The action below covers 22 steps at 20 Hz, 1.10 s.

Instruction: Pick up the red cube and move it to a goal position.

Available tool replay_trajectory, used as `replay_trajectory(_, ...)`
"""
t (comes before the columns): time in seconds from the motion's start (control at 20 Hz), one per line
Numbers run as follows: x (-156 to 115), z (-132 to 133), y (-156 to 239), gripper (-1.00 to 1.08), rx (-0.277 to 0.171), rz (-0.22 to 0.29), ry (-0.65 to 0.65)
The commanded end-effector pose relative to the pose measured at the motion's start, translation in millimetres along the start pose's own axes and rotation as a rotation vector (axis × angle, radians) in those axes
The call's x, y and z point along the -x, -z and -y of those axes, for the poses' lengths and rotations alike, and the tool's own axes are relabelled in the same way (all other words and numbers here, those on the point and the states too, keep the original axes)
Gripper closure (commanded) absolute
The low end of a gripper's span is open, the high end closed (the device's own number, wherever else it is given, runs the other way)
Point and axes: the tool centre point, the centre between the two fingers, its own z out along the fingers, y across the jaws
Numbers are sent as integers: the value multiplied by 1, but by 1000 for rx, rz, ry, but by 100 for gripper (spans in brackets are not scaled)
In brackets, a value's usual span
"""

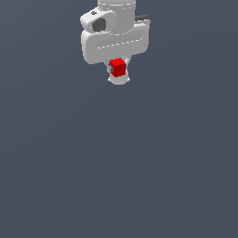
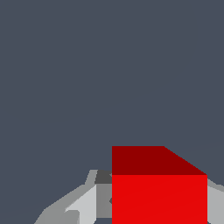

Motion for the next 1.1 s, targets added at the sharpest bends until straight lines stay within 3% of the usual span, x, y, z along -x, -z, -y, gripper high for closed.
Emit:
replay_trajectory(0.0,2,-3,25,108,0,0,0)
replay_trajectory(0.5,3,-14,91,108,1,1,-1)
replay_trajectory(1.05,2,-18,111,108,2,1,-2)
